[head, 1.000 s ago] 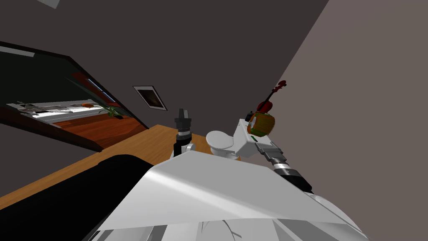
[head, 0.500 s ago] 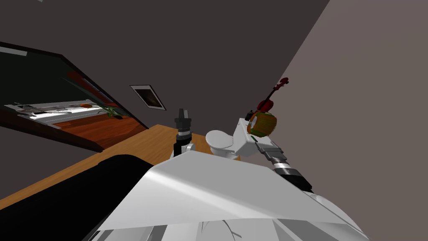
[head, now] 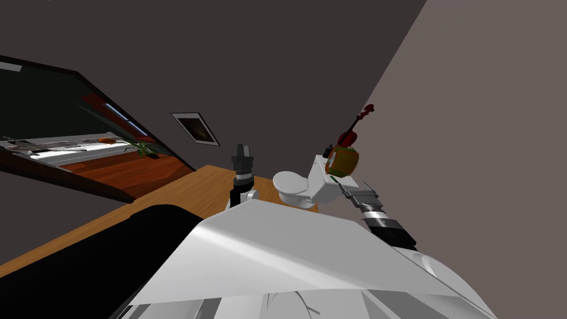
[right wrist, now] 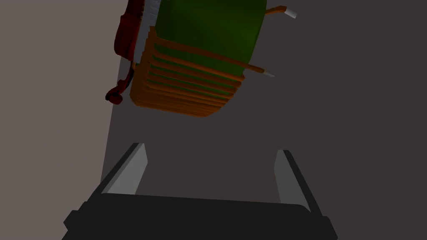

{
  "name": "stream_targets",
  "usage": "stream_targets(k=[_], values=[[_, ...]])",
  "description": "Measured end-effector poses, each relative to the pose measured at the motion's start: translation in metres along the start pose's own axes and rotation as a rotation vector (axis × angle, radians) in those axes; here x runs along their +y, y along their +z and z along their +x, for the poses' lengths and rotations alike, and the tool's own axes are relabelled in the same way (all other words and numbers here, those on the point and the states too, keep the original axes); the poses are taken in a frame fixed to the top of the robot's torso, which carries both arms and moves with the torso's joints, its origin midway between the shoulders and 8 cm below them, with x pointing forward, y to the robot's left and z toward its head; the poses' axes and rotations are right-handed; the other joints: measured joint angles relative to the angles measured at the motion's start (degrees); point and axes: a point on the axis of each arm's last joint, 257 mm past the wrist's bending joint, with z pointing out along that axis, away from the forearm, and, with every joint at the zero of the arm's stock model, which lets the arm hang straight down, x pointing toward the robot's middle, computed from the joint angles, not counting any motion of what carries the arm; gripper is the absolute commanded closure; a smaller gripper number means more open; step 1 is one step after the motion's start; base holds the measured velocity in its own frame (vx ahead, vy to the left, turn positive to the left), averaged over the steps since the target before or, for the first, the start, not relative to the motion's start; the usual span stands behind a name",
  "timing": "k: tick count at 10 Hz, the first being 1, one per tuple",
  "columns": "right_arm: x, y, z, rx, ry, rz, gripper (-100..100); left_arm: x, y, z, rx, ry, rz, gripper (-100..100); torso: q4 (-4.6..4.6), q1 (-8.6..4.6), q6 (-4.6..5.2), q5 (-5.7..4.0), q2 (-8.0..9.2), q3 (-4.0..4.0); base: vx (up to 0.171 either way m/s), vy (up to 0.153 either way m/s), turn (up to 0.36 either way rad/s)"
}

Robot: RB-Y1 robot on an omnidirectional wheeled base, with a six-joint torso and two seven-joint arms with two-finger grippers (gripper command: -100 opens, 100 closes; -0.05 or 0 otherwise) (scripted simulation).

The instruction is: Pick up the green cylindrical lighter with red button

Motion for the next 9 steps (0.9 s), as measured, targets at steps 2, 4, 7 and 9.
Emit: stream_targets(k=[2, 4, 7, 9], values=[[0.0, 0.0, 0.0, 0.0, 0.0, 0.0, 100, 0.0, 0.0, 0.0, 0.0, 0.0, 0.0, 0, -0.04, -0.04, 0.0, -0.01, -0.16, -0.1, 0.0, 0.0, 0.0], [0.0, 0.0, 0.0, 0.0, 0.0, 0.0, 100, 0.0, 0.0, 0.0, 0.0, 0.0, 0.0, 0, -0.05, -0.04, 0.0, -0.01, -0.2, -0.12, 0.0, 0.0, 0.0], [0.001, -0.003, 0.008, 0.014, 0.03, -0.004, -100, 0.0, 0.0, 0.0, 0.0, 0.0, 0.0, 0, -0.07, -0.14, -0.02, -0.03, -0.3, -0.17, 0.029, -0.019, 0.05], [0.005, -0.007, 0.021, 0.043, 0.095, -0.013, -100, 0.0, 0.0, 0.0, 0.0, 0.0, 0.0, 0, -0.1, -0.23, -0.01, -0.06, -0.42, -0.25, 0.064, -0.041, 0.06]])
